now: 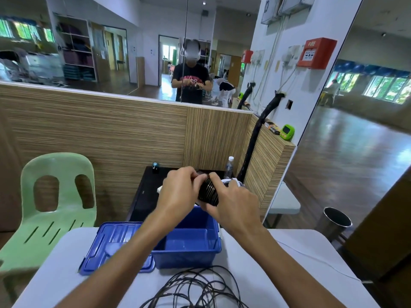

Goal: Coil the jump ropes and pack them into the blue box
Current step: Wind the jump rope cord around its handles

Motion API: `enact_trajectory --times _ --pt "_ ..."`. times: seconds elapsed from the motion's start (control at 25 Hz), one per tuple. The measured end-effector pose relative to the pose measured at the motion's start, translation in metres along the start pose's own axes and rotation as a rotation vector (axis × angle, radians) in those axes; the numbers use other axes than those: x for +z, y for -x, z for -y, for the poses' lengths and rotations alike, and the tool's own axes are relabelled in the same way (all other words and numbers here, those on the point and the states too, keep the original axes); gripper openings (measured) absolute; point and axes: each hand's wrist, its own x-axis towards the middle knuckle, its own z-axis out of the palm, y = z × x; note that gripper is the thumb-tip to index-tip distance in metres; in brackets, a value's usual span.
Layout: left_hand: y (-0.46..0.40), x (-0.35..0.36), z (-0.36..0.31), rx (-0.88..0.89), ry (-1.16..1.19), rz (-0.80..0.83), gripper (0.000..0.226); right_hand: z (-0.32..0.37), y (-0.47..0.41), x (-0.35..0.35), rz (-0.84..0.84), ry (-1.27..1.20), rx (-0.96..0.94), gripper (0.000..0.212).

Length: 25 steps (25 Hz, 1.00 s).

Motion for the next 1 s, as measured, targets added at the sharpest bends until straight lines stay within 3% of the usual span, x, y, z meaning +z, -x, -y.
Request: enact_trajectory --times 0.2,0.64,0.84,1.0 --pt "0.026 0.016 0.001 -0.146 0.373 -0.176 0.022 0.003 -0.004 0.002 -0.016 -0.029 0.045 0.071" --pt "0.037 0.027 0.004 -0.018 0.186 -0.132 0.024 -0.013 0.002 0.012 0.005 -0.042 0.054 0.072" --pt "0.039 0.019 0.002 -0.196 0.777 0.115 0.037 -0.020 0.005 0.003 0.014 -0.144 0.089 0.079" --pt "0.046 0.023 0.013 -0.267 0.794 0.103 0.046 -0.019 0.010 0.001 0.006 -0.206 0.103 0.082"
